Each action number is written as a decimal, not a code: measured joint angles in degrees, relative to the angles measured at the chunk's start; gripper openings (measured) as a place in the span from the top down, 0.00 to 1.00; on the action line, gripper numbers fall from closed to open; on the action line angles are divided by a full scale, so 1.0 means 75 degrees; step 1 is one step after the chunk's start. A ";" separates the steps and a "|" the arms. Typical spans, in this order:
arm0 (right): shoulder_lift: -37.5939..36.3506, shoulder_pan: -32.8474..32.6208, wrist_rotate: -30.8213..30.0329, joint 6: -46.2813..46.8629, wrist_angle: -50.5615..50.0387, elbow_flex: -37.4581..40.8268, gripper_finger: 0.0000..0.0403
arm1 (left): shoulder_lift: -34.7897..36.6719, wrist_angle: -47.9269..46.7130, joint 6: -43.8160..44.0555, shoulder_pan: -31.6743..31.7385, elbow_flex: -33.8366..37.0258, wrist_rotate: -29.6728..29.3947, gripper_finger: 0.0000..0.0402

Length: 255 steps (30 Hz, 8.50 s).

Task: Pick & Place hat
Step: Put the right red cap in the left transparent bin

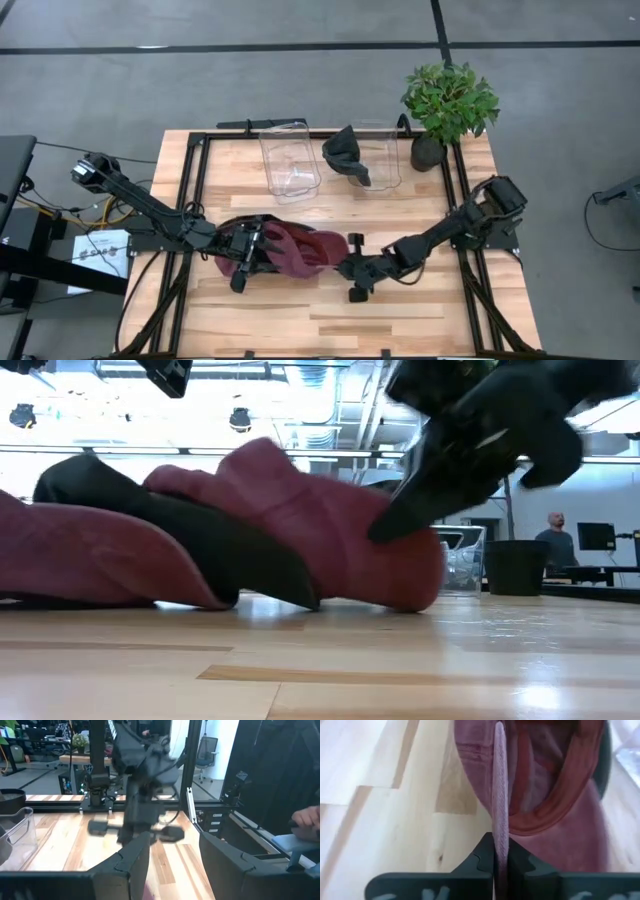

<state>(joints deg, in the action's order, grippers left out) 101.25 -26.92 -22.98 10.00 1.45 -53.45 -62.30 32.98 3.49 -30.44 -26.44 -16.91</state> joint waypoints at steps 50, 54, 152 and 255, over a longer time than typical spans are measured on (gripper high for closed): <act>-0.1661 -0.2009 -0.3737 0.0269 -0.1221 -0.0006 1.00 | 0.0003 0.2186 -0.6531 0.1291 -0.0009 -0.4934 0.64; -0.1661 -0.2011 -0.3728 -0.0079 -0.0916 -0.0009 1.00 | -0.0042 0.2169 -0.6064 0.1658 -0.0009 -0.4155 0.65; -0.2060 -0.3428 -0.6342 0.0010 -0.1401 -0.0006 1.00 | 0.0014 -0.0392 -0.3469 0.1445 -0.0711 -0.0352 0.67; -0.1958 -0.2080 -0.3392 -0.0731 0.0103 0.0224 0.75 | -0.1116 0.0407 -0.7224 0.1282 -0.0577 0.2588 0.96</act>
<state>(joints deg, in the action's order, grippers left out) 86.56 -42.51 -48.42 4.51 2.22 -51.77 -70.67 36.03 -50.70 -20.82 -30.76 2.51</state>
